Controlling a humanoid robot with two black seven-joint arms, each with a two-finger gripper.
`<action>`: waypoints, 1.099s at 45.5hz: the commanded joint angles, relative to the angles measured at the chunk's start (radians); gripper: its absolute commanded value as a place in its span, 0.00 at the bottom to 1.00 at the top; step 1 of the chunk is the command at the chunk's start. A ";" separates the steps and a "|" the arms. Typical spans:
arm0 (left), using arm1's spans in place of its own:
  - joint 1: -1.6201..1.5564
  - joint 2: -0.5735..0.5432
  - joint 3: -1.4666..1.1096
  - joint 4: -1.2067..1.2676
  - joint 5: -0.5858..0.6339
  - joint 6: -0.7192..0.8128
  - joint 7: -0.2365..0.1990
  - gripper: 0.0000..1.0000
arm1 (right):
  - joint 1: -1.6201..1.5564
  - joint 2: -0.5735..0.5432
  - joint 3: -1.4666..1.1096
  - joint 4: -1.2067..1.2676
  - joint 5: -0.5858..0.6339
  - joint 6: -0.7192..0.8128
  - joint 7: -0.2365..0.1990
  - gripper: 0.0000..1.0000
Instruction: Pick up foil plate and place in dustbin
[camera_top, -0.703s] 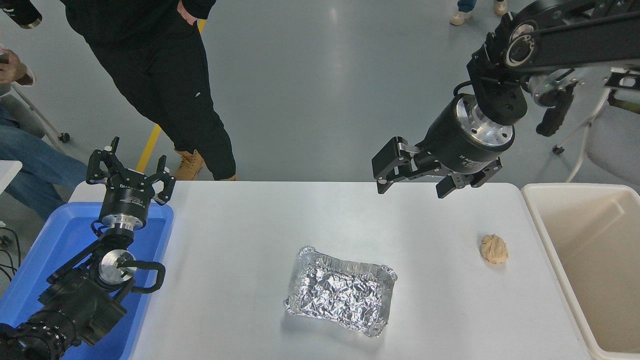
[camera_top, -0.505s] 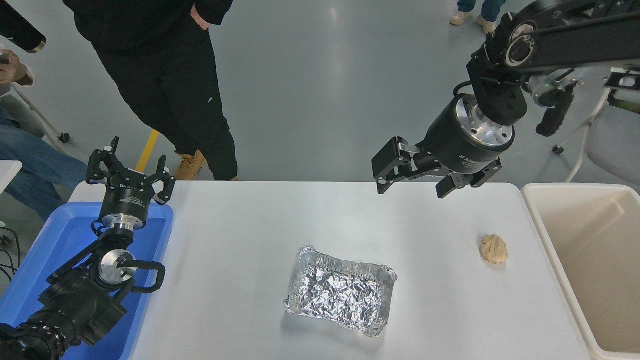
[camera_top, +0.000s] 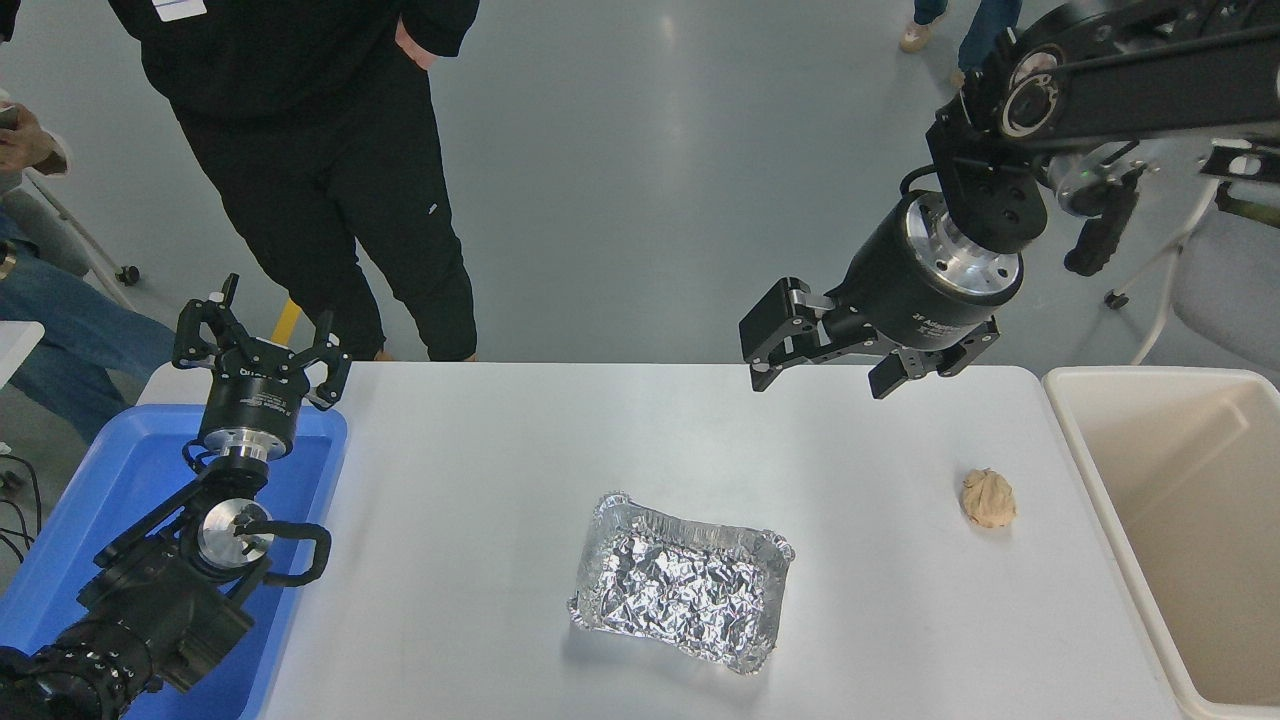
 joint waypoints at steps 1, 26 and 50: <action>0.000 0.000 0.000 0.001 0.000 0.000 0.000 0.99 | -0.006 0.014 0.000 -0.005 -0.001 0.000 0.000 1.00; 0.000 0.000 0.000 0.000 0.000 0.000 0.000 0.99 | -0.027 0.061 0.000 -0.031 -0.001 -0.003 0.000 1.00; 0.000 0.000 0.000 0.000 0.000 0.000 0.000 0.99 | -0.033 0.055 -0.038 -0.037 -0.002 -0.002 0.001 1.00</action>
